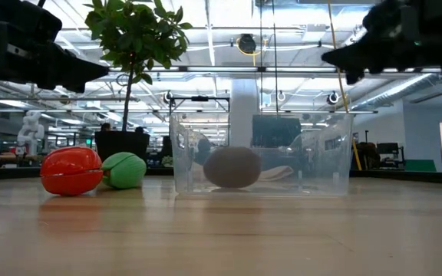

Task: Pick and placing Produce into tupperware
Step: Put the red tomato into the transparent bin

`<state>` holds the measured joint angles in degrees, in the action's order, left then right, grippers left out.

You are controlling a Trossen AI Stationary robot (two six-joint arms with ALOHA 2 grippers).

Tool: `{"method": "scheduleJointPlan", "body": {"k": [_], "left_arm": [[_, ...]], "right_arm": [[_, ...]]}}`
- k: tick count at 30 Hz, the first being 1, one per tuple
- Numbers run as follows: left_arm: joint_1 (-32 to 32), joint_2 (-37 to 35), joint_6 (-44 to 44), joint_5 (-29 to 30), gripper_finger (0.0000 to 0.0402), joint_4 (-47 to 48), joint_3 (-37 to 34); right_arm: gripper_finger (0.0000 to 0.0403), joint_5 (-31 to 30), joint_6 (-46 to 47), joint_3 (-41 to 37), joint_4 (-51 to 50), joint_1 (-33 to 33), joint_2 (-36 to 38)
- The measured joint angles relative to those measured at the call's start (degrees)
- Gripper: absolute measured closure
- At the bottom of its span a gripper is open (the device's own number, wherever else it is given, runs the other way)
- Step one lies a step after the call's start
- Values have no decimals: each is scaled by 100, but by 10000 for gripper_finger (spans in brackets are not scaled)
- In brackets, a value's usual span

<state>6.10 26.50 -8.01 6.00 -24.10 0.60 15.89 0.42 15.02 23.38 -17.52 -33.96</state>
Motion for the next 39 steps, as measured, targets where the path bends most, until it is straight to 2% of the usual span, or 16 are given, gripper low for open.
{"method": "scheduleJointPlan", "body": {"k": [10,14,17,22,27,32,39], "left_arm": [[0,0,22,-9,401,-9,0],[0,0,19,-17,401,-12,0],[-1,0,17,-17,401,-13,0],[1,0,-3,-17,401,-15,0],[-1,0,-24,-17,401,-20,0],[-1,0,-26,-17,401,-20,1],[-1,0,-26,-15,401,-20,2]], "right_arm": [[403,82,38,1190,1114,0,-1758],[403,148,-20,1841,693,0,-2284],[403,475,-47,2417,314,-11,-2689],[403,1016,63,3058,247,-9,-3504],[403,1155,178,3619,155,-12,-4419],[403,1569,342,4342,-5,-2,-5455],[403,1788,268,5328,-407,289,-6665]]}}
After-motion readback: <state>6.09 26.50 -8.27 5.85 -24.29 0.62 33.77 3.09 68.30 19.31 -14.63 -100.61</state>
